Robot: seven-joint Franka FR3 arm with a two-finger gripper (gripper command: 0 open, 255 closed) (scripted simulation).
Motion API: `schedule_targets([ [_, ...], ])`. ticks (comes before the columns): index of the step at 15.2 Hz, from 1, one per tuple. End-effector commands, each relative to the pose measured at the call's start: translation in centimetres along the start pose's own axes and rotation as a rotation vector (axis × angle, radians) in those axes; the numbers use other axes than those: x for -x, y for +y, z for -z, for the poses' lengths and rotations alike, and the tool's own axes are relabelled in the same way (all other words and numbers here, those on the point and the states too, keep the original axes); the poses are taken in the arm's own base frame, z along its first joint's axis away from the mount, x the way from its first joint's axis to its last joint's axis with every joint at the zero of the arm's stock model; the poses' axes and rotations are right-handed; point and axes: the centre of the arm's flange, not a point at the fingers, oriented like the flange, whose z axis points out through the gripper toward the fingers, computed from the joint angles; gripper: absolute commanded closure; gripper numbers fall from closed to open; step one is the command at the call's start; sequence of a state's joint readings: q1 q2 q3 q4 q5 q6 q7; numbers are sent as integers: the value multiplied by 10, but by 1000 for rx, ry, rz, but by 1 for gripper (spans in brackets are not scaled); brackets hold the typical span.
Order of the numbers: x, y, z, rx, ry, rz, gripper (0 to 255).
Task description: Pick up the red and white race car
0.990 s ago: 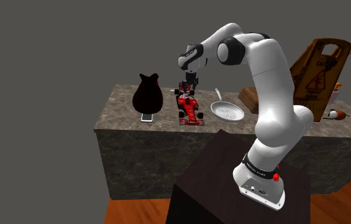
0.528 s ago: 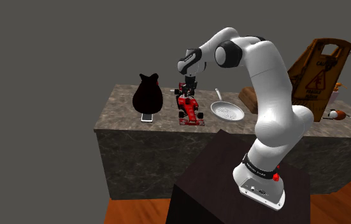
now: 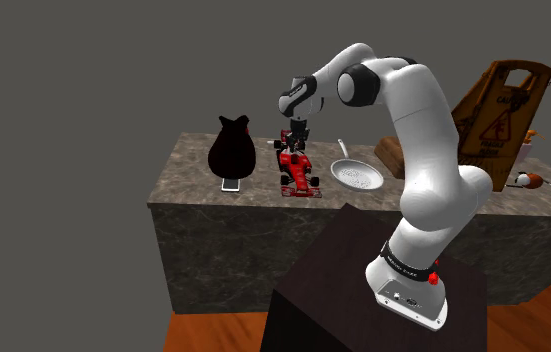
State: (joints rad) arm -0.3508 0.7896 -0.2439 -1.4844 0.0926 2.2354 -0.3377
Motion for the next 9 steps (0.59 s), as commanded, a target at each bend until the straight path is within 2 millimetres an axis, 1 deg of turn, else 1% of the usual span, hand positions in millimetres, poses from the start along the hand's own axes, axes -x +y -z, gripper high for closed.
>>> schedule_targets([
  [1,0,0,-1,0,-1,1,255],
  [9,2,4,41,0,-1,1,255],
])
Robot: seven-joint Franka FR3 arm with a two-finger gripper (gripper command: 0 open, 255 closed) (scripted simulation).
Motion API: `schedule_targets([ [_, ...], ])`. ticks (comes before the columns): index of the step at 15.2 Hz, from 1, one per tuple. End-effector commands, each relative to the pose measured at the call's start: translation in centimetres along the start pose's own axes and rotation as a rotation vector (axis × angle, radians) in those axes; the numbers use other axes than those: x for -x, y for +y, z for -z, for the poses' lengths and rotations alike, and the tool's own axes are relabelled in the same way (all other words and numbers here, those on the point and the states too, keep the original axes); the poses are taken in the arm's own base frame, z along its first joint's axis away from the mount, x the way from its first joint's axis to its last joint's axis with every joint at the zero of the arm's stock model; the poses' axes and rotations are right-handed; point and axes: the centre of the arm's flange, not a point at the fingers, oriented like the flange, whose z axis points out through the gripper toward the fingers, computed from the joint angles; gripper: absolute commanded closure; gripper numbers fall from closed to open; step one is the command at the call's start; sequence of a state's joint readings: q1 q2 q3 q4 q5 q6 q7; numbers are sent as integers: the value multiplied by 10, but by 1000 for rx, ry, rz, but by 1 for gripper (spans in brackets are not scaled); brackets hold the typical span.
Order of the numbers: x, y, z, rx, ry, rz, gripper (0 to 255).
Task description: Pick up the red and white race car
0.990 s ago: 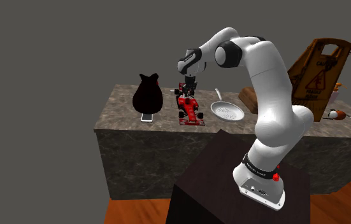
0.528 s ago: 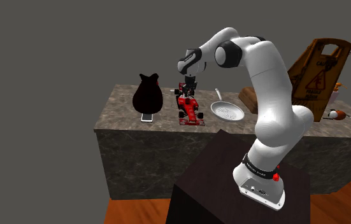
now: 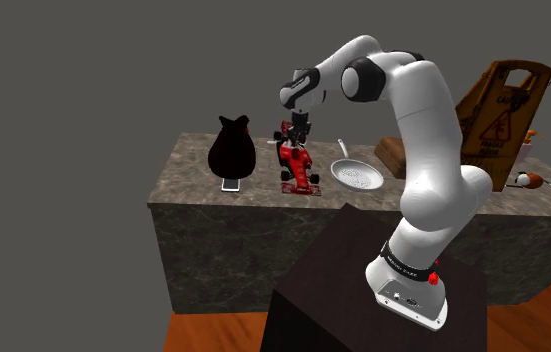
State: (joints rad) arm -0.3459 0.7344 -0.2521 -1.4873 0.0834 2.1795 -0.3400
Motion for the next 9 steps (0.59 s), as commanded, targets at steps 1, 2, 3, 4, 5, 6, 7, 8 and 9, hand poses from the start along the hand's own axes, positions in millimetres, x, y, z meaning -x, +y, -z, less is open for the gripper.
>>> schedule_targets([
  [1,-1,1,13,1,3,0,255],
  [2,0,1,18,1,3,0,255],
  [3,0,2,23,1,3,0,255],
  [4,0,2,29,1,3,0,255],
  [5,1,3,34,1,3,0,255],
  [6,1,3,39,1,3,0,255],
  [7,1,4,44,1,3,0,255],
  [8,1,4,45,1,3,-1,255],
  [9,1,4,45,1,3,-1,255],
])
